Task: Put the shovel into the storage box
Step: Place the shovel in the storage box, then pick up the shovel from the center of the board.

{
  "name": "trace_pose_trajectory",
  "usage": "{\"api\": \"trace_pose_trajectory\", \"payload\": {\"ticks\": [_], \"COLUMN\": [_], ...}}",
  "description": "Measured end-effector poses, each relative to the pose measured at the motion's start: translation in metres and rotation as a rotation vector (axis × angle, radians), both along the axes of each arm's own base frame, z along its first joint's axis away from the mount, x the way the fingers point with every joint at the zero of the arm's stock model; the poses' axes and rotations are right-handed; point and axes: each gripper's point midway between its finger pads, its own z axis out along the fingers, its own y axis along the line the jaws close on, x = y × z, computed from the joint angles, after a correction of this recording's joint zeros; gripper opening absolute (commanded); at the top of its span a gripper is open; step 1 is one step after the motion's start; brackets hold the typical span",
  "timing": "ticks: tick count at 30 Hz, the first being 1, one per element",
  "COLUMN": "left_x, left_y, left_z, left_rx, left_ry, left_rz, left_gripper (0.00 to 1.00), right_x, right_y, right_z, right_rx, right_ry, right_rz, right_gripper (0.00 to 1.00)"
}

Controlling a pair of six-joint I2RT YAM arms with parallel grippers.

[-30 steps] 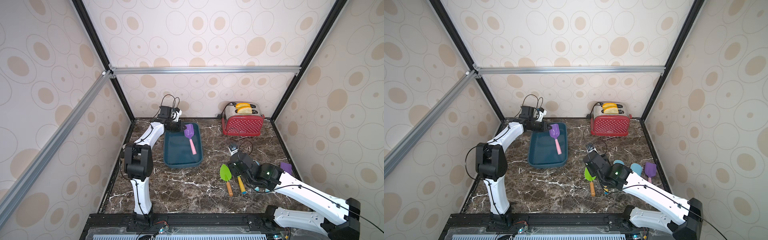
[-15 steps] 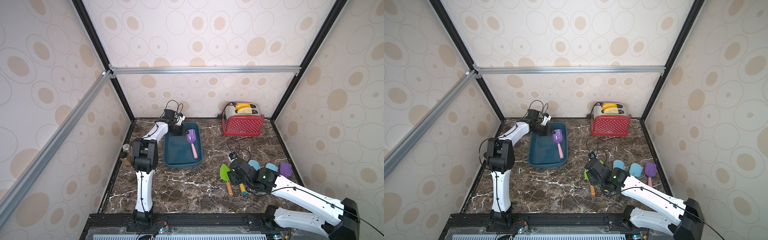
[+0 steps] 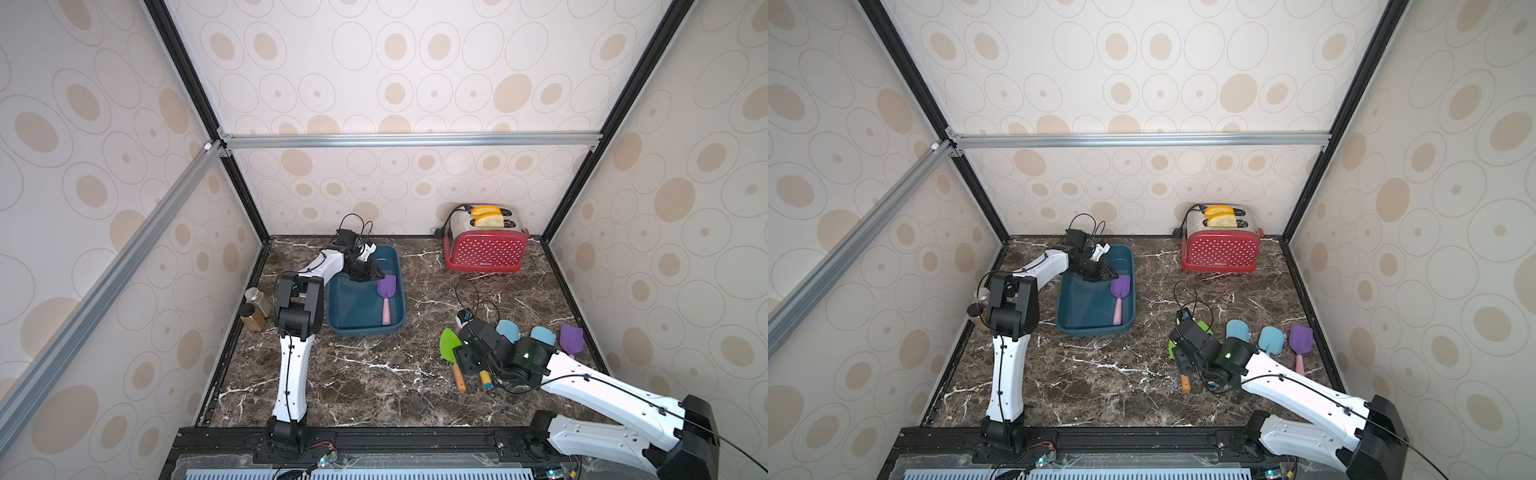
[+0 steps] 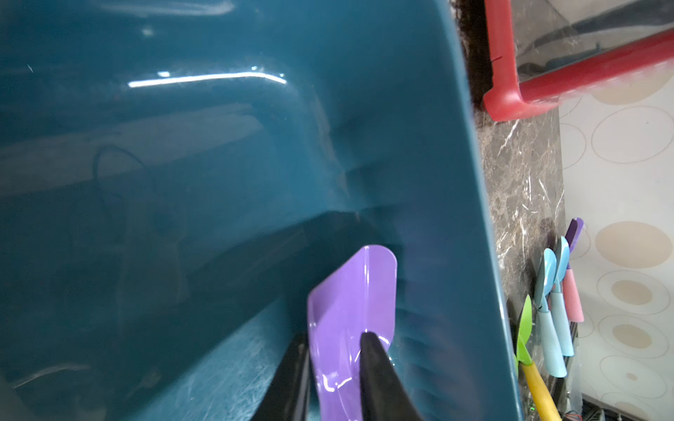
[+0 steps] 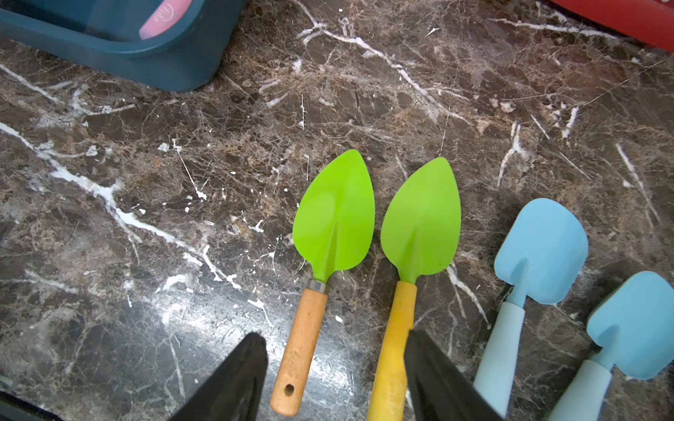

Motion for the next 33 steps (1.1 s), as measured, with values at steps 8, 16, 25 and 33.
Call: {"api": "trace_pose_trajectory", "payload": {"ticks": [8, 16, 25, 33], "left_x": [0.007, 0.01, -0.043, -0.055], "left_y": [0.004, 0.017, 0.028, 0.033], "left_z": [0.002, 0.091, 0.211, 0.183], "left_rx": [0.037, 0.075, -0.041, -0.034], "left_ry": [-0.025, -0.21, -0.454, -0.389], "left_rz": [0.022, 0.074, 0.157, 0.195], "left_gripper": [0.43, 0.47, 0.49, 0.49], "right_x": [0.0, 0.004, -0.004, -0.018], "right_y": [-0.002, -0.005, -0.003, 0.002], "right_z": [-0.003, -0.018, -0.071, -0.095], "right_rx": [-0.01, -0.075, -0.147, -0.095], "right_ry": [0.0, 0.018, 0.13, 0.205], "right_rz": [-0.012, -0.039, -0.04, -0.025], "right_gripper": [0.68, 0.68, 0.55, 0.56]}}
